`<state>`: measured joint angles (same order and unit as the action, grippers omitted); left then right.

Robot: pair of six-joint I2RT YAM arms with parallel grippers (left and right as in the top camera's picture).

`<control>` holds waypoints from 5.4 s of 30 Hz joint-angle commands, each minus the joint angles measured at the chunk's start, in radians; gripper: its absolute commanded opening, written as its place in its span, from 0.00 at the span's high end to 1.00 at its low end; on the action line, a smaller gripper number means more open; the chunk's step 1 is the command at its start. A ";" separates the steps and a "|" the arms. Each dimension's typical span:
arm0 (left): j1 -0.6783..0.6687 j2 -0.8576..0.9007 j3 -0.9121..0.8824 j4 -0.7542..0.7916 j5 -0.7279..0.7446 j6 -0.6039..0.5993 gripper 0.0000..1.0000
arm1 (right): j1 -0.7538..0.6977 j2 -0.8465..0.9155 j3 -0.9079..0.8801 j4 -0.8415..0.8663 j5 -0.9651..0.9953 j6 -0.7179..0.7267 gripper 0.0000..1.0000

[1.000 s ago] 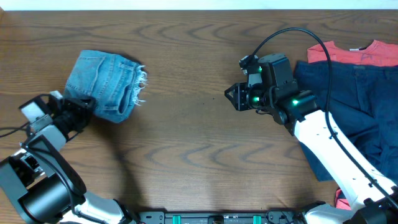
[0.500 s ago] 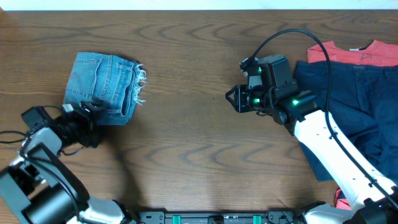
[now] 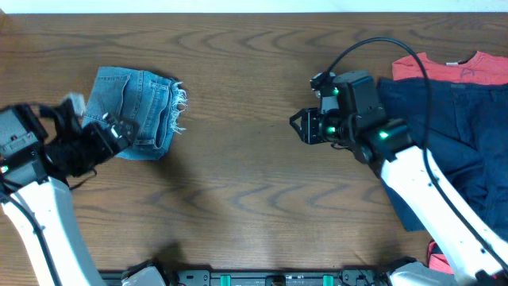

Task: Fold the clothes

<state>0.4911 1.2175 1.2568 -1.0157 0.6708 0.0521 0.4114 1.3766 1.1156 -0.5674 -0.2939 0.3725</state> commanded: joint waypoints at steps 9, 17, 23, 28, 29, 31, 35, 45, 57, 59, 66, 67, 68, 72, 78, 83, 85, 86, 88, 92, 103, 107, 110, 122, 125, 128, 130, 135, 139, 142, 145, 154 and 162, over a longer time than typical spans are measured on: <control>-0.380 -0.187 0.249 -0.092 -0.379 0.207 0.02 | 0.042 -0.417 0.111 -0.175 0.298 -0.162 0.32; -0.412 -0.289 0.249 -0.129 -0.399 0.205 0.02 | 0.042 -0.639 0.111 -0.290 0.296 -0.161 0.01; -0.412 -0.286 0.249 -0.129 -0.399 0.205 0.02 | 0.042 -0.713 0.111 -0.402 0.271 -0.159 0.01; -0.412 -0.283 0.249 -0.129 -0.399 0.205 0.02 | 0.042 -0.713 0.111 -0.428 0.148 -0.137 0.01; -0.412 -0.283 0.249 -0.129 -0.399 0.205 0.02 | 0.042 -0.714 0.111 -0.443 0.152 -0.155 0.01; -0.412 -0.283 0.249 -0.129 -0.399 0.205 0.02 | 0.041 -0.713 0.111 -0.479 0.151 -0.157 0.01; -0.412 -0.283 0.249 -0.129 -0.399 0.205 0.02 | 0.040 -0.714 0.111 -0.480 0.178 -0.168 0.01; -0.412 -0.283 0.249 -0.129 -0.399 0.205 0.02 | -0.046 -0.748 0.046 -0.349 0.387 -0.327 0.01; -0.412 -0.283 0.249 -0.129 -0.399 0.205 0.02 | -0.336 -1.072 -0.491 -0.069 0.237 -0.397 0.01; -0.412 -0.283 0.249 -0.129 -0.399 0.205 0.02 | -0.347 -1.143 -0.572 -0.036 0.241 -0.397 0.01; -0.412 -0.283 0.249 -0.129 -0.399 0.205 0.02 | -0.367 -1.335 -0.857 0.216 0.233 -0.396 0.01; -0.412 -0.283 0.249 -0.129 -0.399 0.205 0.02 | -0.367 -1.352 -0.895 0.249 0.233 -0.396 0.01; -0.412 -0.283 0.249 -0.129 -0.399 0.205 0.02 | -0.367 -1.366 -0.928 0.283 0.233 -0.396 0.01; -0.412 -0.283 0.249 -0.129 -0.399 0.205 0.02 | -0.367 -1.372 -1.023 0.418 0.233 -0.396 0.01; -0.412 -0.283 0.249 -0.129 -0.399 0.205 0.02 | -0.367 -1.372 -1.110 0.526 0.237 -0.396 0.01; -0.412 -0.283 0.249 -0.129 -0.399 0.205 0.02 | -0.367 -1.371 -1.110 0.510 0.237 -0.396 0.01; -0.412 -0.283 0.249 -0.129 -0.399 0.205 0.02 | -0.367 -1.371 -1.110 0.497 0.237 -0.396 0.01; -0.412 -0.283 0.249 -0.129 -0.399 0.205 0.02 | -0.367 -1.371 -1.110 0.498 0.237 -0.396 0.01; -0.412 -0.283 0.249 -0.129 -0.399 0.205 0.02 | -0.367 -1.371 -1.110 0.498 0.237 -0.396 0.01; -0.412 -0.283 0.249 -0.129 -0.399 0.205 0.02 | -0.367 -1.370 -1.110 0.497 0.237 -0.396 0.01; -0.412 -0.283 0.249 -0.129 -0.399 0.205 0.02 | -0.367 -1.370 -1.110 0.497 0.237 -0.396 0.01; -0.412 -0.283 0.249 -0.129 -0.399 0.205 0.02 | -0.367 -1.370 -1.110 0.497 0.237 -0.396 0.01; -0.412 -0.283 0.249 -0.129 -0.399 0.205 0.02 | -0.367 -1.370 -1.110 0.497 0.237 -0.396 0.01; -0.551 -0.424 0.109 0.046 -0.557 0.182 0.02 | -0.367 -1.370 -1.110 0.497 0.237 -0.396 0.01; -0.555 -0.513 -0.026 0.169 -0.637 0.087 0.02 | -0.367 -1.370 -1.110 0.497 0.237 -0.396 0.01; -0.555 -0.606 -0.169 0.269 -0.658 0.058 0.02 | -0.367 -1.370 -1.110 0.497 0.237 -0.396 0.01; -0.555 -0.665 -0.256 0.332 -0.657 0.058 0.02 | -0.367 -1.370 -1.110 0.497 0.237 -0.396 0.01; -0.555 -0.832 -0.479 0.491 -0.658 0.058 0.02 | -0.367 -1.370 -1.110 0.497 0.237 -0.396 0.01; -0.555 -0.978 -0.650 0.614 -0.659 0.058 0.02 | -0.367 -1.370 -1.110 0.497 0.237 -0.396 0.01; -0.554 -1.071 -0.759 0.700 -0.660 0.058 0.02 | -0.367 -1.370 -1.110 0.497 0.237 -0.396 0.01; -0.554 -1.154 -0.850 0.767 -0.661 0.047 0.02 | -0.367 -1.370 -1.110 0.497 0.237 -0.396 0.01; -0.554 -1.215 -1.046 0.974 -0.661 0.043 0.02 | -0.367 -1.370 -1.110 0.497 0.237 -0.396 0.01; -0.554 -1.215 -1.234 1.182 -0.660 0.043 0.02 | -0.367 -1.370 -1.110 0.497 0.237 -0.396 0.01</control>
<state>-0.0608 0.0105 0.0555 0.1352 0.0189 0.1040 0.0486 0.0120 0.0071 -0.0666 -0.0528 -0.0124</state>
